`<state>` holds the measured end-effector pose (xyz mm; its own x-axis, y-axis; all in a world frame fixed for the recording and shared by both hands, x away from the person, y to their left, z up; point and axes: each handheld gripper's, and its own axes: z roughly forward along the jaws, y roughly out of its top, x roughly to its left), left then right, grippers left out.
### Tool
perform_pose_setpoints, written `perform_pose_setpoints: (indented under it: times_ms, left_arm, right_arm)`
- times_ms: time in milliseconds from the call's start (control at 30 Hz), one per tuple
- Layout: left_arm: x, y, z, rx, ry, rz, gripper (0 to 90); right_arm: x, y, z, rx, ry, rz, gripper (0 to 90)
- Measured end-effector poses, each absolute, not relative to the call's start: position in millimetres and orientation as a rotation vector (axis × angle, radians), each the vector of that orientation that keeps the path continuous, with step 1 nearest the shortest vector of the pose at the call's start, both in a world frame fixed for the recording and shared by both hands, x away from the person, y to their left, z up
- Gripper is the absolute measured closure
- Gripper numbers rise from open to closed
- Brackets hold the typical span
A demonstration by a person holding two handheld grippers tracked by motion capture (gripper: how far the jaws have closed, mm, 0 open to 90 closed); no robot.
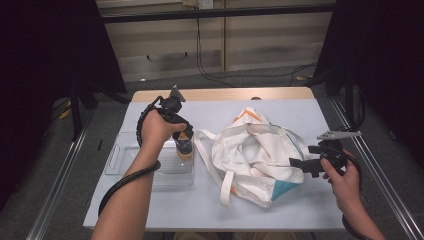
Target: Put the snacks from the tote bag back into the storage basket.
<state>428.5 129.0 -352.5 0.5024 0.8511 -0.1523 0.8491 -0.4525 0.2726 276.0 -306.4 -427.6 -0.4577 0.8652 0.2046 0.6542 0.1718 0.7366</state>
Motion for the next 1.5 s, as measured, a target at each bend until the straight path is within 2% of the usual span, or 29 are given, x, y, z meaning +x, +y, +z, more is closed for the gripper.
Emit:
perform_pose_setpoints:
  times_ms: [633,1500]
  left_arm:
    - [421.1,131.5,-346.0,2.411,1.456,-0.022,14.2]
    - [408.2,143.6,-340.9,2.391,1.423,-0.029,11.9]
  right_arm:
    - [274.4,-303.9,-425.6,1.464,2.186,1.173,3.2]
    - [272.5,-299.5,-425.8,1.453,2.201,1.156,3.2]
